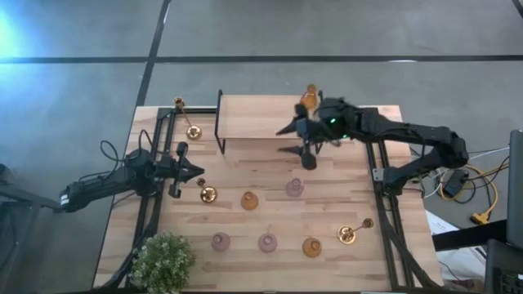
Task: Pick & Place candle stick holders
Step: Put the bottom yellow glass candle holder on the shelf
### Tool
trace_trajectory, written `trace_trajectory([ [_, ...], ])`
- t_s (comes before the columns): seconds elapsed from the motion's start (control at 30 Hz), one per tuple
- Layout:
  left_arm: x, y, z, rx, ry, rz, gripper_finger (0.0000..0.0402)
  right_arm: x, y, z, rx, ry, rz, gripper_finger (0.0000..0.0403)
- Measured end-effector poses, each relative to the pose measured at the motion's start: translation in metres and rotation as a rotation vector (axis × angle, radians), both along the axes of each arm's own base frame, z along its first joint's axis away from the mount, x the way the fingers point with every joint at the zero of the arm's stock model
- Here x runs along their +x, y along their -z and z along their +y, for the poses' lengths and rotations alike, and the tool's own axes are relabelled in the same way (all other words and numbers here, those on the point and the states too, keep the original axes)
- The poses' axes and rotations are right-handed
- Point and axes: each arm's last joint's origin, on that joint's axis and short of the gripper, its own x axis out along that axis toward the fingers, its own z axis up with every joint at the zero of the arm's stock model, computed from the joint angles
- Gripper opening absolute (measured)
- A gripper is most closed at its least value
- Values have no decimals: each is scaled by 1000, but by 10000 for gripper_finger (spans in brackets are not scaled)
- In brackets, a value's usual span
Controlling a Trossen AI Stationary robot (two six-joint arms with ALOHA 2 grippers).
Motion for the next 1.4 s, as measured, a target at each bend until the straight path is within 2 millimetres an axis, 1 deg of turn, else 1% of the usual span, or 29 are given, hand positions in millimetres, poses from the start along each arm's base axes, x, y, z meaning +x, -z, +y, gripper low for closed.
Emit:
trace_trajectory([
  [0.17,0,0,0,0,0,0,30,24,25,13,-8,-63,85,222],
  [0.3,0,0,0,0,1,0,30,40,51,16,34,-64,171,216],
  [0.53,0,0,0,0,0,0,30,60,93,20,180,-143,334,200],
  [0.67,0,0,0,0,1,0,30,69,112,26,217,-174,391,187],
  [0.8,0,0,0,0,1,0,30,75,123,31,220,-190,415,174],
  [0.9,0,0,0,0,0,0,30,76,126,32,217,-193,421,168],
  [1.1,0,0,0,-1,0,2,30,82,134,31,217,-190,418,170],
  [1.27,0,0,0,0,1,1,30,82,136,32,218,-191,429,179],
  [1.4,0,0,0,-1,1,2,30,74,142,33,258,-200,530,178],
])
